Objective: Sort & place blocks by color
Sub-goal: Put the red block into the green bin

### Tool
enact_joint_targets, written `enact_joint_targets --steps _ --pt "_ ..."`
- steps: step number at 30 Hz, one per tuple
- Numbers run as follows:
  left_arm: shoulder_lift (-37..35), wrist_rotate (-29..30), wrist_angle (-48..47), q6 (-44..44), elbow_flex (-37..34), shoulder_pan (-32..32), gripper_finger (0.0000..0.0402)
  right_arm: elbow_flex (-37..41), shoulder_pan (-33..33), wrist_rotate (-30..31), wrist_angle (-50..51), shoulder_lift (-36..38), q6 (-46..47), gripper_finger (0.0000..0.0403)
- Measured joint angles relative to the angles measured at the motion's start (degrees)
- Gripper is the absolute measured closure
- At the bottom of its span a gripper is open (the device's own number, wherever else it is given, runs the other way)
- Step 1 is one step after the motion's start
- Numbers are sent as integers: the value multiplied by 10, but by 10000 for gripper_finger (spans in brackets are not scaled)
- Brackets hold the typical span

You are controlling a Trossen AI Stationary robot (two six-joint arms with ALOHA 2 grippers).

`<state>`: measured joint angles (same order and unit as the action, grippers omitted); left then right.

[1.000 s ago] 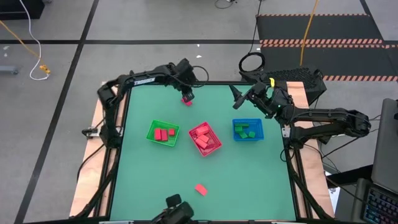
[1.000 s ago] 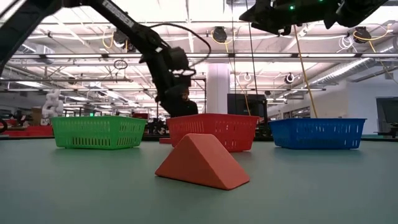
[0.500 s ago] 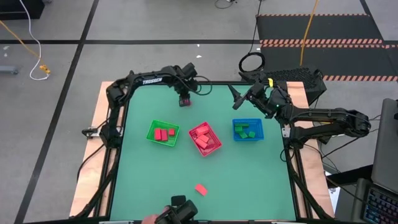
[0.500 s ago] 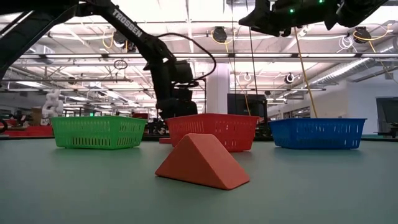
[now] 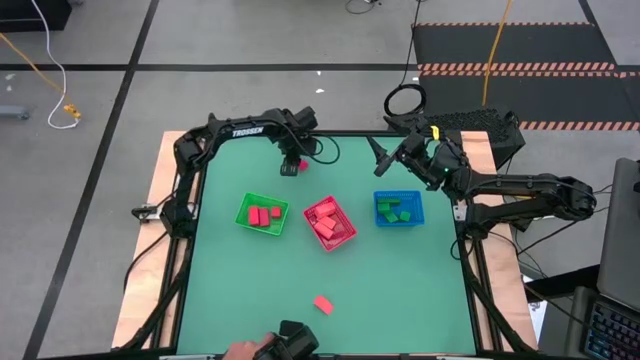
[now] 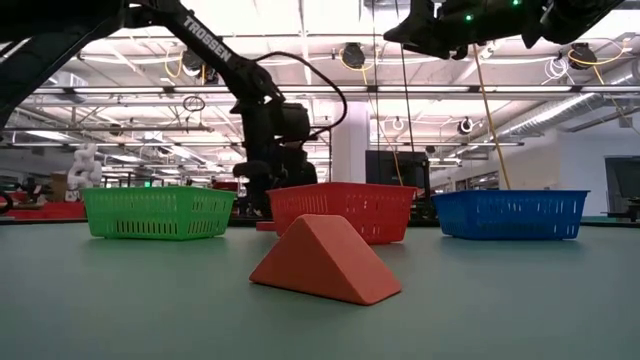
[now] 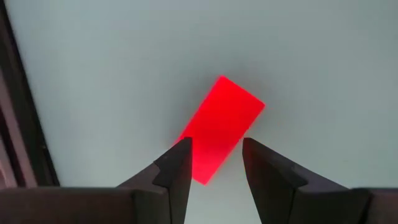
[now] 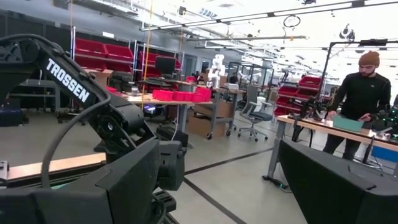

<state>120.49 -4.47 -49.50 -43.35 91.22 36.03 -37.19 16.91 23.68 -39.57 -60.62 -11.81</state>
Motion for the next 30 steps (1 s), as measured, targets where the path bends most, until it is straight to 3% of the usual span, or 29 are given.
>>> enact_joint_targets --steps 8,18,21,25,30 --pt "3 33 2 13 0 0 245 0 0 0 1 0 2 83" --pt "3 56 1 19 0 -1 107 0 0 0 11 0 6 83" --pt "3 55 3 3 0 -2 84 0 0 0 20 0 8 83" --pt "3 38 5 1 0 -2 82 0 0 0 32 0 21 83" --pt "3 30 10 -16 0 -2 117 0 -1 0 45 0 31 83"
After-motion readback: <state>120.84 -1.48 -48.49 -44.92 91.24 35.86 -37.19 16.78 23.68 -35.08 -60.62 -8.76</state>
